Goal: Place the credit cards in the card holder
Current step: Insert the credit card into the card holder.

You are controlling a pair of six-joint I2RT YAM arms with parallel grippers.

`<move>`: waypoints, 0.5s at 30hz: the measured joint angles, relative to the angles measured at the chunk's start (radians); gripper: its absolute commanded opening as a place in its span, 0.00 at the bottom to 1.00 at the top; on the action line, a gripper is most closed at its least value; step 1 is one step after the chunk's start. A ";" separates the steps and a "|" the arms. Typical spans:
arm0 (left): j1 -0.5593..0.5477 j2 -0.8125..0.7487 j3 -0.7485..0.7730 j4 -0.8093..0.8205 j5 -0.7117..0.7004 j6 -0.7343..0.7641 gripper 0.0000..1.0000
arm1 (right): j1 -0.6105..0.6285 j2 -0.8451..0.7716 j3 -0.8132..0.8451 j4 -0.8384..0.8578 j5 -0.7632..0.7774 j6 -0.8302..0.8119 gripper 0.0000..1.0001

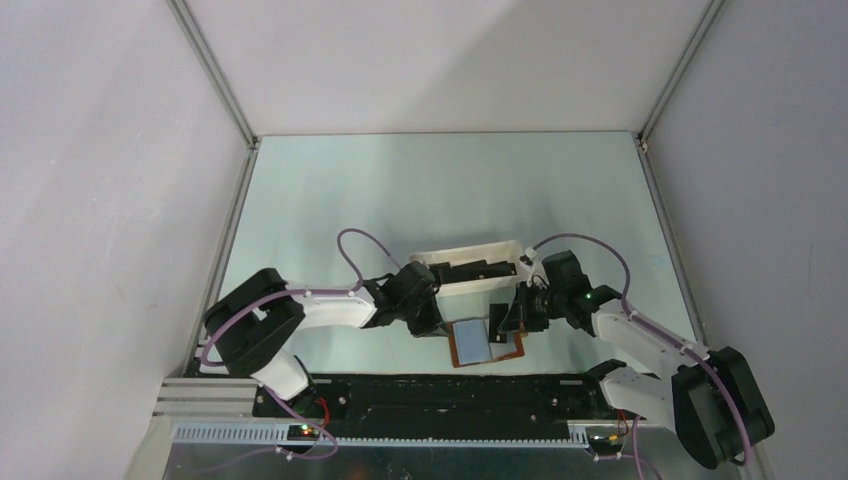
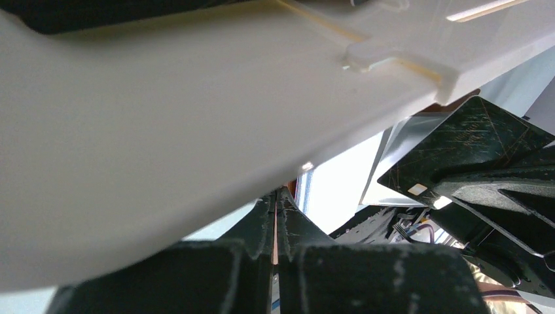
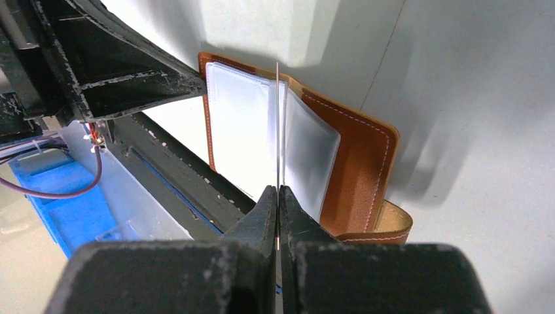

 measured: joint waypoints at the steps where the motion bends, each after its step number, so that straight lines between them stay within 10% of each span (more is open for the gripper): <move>1: 0.000 0.002 0.002 -0.001 0.000 0.000 0.00 | -0.001 0.006 0.000 0.001 0.000 -0.001 0.00; 15: 0.000 0.011 0.011 -0.006 0.009 0.008 0.00 | -0.011 0.140 0.000 0.081 -0.058 0.011 0.00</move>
